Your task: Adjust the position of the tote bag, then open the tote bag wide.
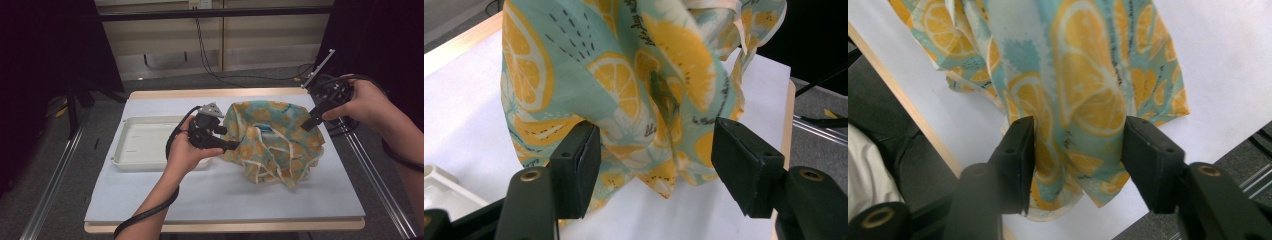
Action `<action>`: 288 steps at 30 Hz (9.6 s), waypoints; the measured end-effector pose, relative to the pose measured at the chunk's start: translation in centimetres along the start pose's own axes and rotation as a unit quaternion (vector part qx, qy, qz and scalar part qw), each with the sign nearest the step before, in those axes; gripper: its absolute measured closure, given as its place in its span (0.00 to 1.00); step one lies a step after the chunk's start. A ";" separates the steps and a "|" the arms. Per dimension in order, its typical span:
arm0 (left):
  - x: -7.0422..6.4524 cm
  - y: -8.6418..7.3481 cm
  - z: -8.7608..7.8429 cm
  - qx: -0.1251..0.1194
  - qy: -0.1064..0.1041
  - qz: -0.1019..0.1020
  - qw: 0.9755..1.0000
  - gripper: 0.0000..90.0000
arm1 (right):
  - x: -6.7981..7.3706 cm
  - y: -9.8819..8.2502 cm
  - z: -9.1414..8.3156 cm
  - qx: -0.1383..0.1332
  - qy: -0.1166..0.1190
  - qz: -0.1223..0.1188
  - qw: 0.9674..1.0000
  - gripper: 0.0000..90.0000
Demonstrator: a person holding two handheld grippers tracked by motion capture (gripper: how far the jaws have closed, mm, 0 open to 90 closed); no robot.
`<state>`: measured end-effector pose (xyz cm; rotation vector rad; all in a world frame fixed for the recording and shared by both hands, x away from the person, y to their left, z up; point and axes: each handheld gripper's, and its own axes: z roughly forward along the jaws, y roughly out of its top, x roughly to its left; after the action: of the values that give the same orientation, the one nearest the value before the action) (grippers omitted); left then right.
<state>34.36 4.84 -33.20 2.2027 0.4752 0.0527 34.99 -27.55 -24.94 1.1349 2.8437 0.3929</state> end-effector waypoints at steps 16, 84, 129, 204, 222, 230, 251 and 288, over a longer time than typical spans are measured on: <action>-1.1 1.7 0.9 0.014 -0.003 -0.008 1.000 0.40 | -0.5 0.2 0.2 -0.020 0.018 0.018 0.999 0.77; 4.8 6.3 -6.1 -0.016 0.051 -0.075 0.996 1.00 | -4.0 3.5 -2.8 -0.124 0.035 0.059 0.990 0.99; 5.5 4.9 -4.2 0.010 0.039 -0.100 0.994 1.00 | -1.6 2.7 -3.8 -0.091 0.006 -0.009 0.996 0.58; 3.8 1.9 -6.4 0.001 0.025 -0.095 0.995 0.53 | -0.9 7.0 -0.4 -0.074 0.036 0.010 0.997 1.00; 3.7 3.0 -1.5 -0.010 -0.040 -0.071 0.997 0.81 | -1.0 6.7 0.0 -0.082 0.042 0.022 0.995 1.00; 4.1 4.8 -3.6 -0.033 -0.052 -0.079 0.995 1.00 | -1.6 6.7 -0.2 -0.082 0.039 0.022 0.996 1.00; 6.7 6.8 -3.9 -0.080 -0.054 -0.120 0.988 0.99 | -2.5 6.5 0.3 -0.077 0.041 0.024 0.996 1.00; 5.8 6.0 -3.5 -0.052 -0.037 -0.133 0.989 0.99 | 0.4 6.4 -1.2 -0.059 0.046 -0.052 0.996 0.87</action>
<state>40.90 6.17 -27.14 2.0152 0.7039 -0.1449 38.87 -23.08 -22.15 0.9678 2.8973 0.6142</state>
